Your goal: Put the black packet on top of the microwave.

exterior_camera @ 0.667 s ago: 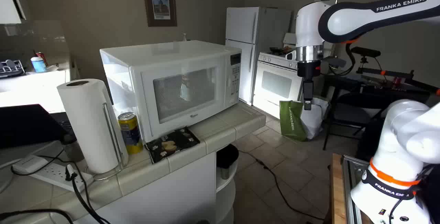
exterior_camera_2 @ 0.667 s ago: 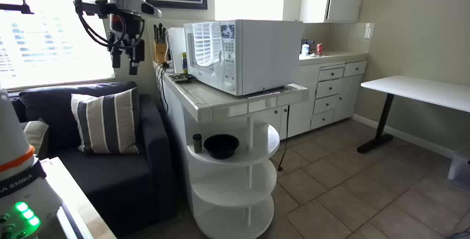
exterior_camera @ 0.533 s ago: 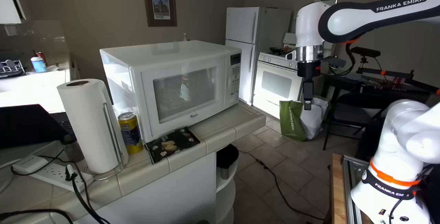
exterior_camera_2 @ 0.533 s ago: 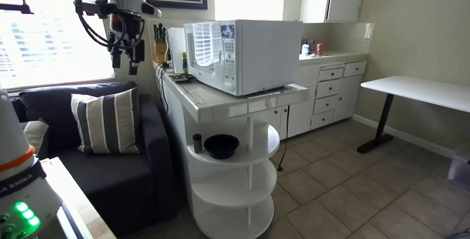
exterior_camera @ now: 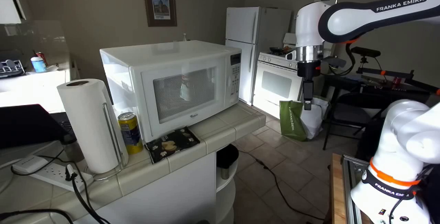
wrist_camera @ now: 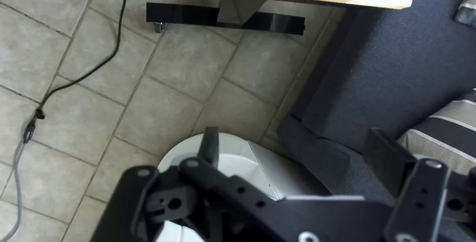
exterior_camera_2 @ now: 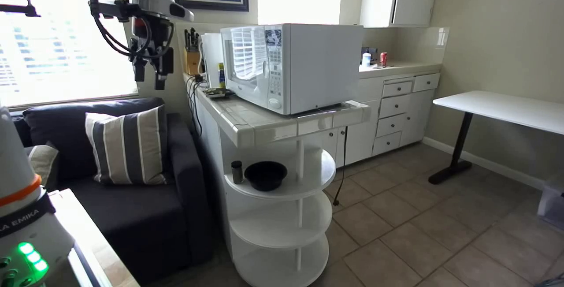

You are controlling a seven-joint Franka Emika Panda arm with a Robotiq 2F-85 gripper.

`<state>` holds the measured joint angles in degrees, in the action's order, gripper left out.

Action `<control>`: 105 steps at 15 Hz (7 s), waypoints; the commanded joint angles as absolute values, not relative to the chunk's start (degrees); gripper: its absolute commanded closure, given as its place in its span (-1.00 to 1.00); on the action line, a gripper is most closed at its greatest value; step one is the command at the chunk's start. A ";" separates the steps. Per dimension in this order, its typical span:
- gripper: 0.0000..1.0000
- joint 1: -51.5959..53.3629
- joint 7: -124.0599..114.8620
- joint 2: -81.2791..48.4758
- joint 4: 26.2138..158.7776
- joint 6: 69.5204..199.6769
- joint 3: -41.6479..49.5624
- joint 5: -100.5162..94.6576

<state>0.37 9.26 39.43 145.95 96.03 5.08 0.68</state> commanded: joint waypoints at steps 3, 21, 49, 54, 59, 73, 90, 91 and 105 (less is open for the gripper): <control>-1.00 0.67 9.85 35.11 145.32 99.82 7.49 8.07; -1.00 13.94 7.98 13.74 141.17 154.22 -3.40 50.69; 1.00 15.04 24.00 -13.22 121.88 159.59 -3.59 71.50; 1.00 15.16 22.24 -8.08 124.97 156.99 -4.07 71.73; 1.00 15.66 16.54 2.74 131.35 152.12 -4.43 69.45; 1.00 10.12 10.33 30.19 134.41 142.94 -7.83 60.88; 0.98 4.50 2.49 19.87 103.92 124.25 2.36 35.98; 0.98 4.51 2.49 19.36 103.45 124.21 2.31 35.97; 1.00 4.33 1.84 6.87 88.80 126.82 1.58 34.11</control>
<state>4.52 2.83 13.65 96.77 127.94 2.02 35.89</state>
